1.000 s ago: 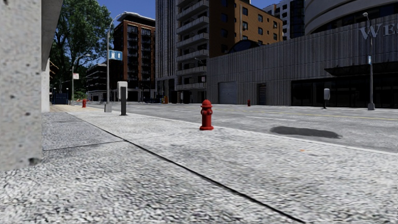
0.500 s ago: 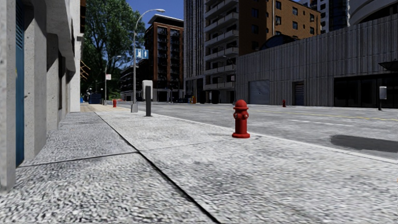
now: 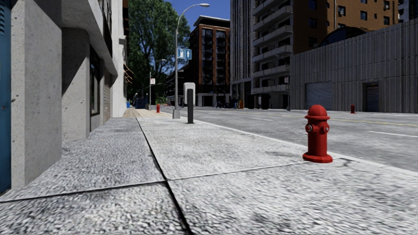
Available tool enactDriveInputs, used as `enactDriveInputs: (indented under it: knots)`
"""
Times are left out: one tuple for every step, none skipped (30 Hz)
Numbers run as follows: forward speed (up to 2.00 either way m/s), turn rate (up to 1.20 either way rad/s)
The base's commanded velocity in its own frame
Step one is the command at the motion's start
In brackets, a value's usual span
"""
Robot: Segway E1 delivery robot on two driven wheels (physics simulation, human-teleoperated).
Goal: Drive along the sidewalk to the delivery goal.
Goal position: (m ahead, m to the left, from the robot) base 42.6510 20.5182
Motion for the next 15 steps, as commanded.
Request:
enactDriveInputs:
  knots:
    - [2.00, 0.48]
    - [2.00, 0.48]
    - [2.00, 0.48]
    - [2.00, 0.48]
    - [2.00, 0.48]
    - [2.00, 0.48]
    - [2.00, 0.48]
    - [2.00, 0.48]
    - [2.00, 0.48]
    - [2.00, 0.48]
    - [2.00, 0.48]
    - [2.00, 0.48]
    - [2.00, 0.48]
    - [2.00, 0.48]
    - [2.00, 0.48]
